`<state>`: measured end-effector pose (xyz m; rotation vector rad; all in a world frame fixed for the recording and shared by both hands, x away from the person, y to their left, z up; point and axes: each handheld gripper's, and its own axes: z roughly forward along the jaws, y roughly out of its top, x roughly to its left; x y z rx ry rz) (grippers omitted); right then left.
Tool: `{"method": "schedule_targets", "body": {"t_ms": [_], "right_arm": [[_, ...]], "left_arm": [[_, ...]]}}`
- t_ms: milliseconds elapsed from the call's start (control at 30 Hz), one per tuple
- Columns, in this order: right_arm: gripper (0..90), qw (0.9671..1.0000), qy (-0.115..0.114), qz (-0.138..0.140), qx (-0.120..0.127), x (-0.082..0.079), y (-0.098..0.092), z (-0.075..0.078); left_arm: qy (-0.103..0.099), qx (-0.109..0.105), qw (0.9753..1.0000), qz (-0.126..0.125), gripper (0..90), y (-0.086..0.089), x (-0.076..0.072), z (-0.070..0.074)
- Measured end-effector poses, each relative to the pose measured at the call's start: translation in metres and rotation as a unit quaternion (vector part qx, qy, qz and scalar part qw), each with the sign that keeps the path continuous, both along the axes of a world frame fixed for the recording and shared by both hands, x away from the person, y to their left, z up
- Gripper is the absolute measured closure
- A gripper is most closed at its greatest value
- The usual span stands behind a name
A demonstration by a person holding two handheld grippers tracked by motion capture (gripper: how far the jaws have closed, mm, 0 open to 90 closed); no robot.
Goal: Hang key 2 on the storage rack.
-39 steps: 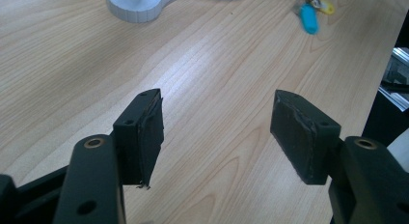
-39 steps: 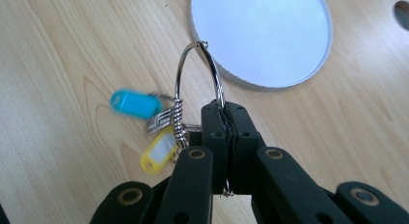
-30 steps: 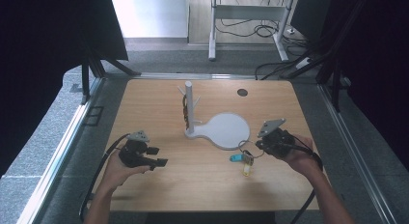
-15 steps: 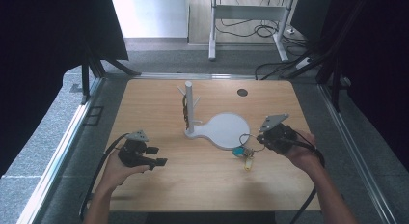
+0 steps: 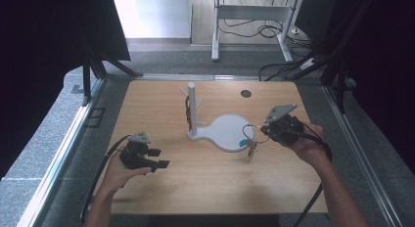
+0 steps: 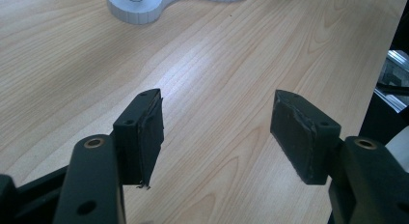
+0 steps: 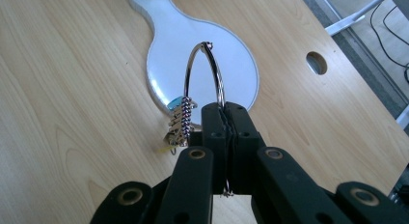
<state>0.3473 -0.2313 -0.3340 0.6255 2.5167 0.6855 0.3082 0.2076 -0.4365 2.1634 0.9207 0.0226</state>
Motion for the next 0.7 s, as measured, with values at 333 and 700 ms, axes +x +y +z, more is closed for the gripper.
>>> {"method": "schedule_targets", "body": {"t_ms": [333,700], "right_arm": [[88.1,0.9999,-0.010,-0.001,0.007,0.007,0.004,0.007],[88.0,0.9997,-0.018,0.003,0.015,0.016,0.015,0.014]], "left_arm": [[0.002,-0.001,1.0000,0.000,36.9,0.001,0.001,0.000],[0.002,-0.001,1.0000,-0.001,36.9,0.002,0.001,-0.001]]}}
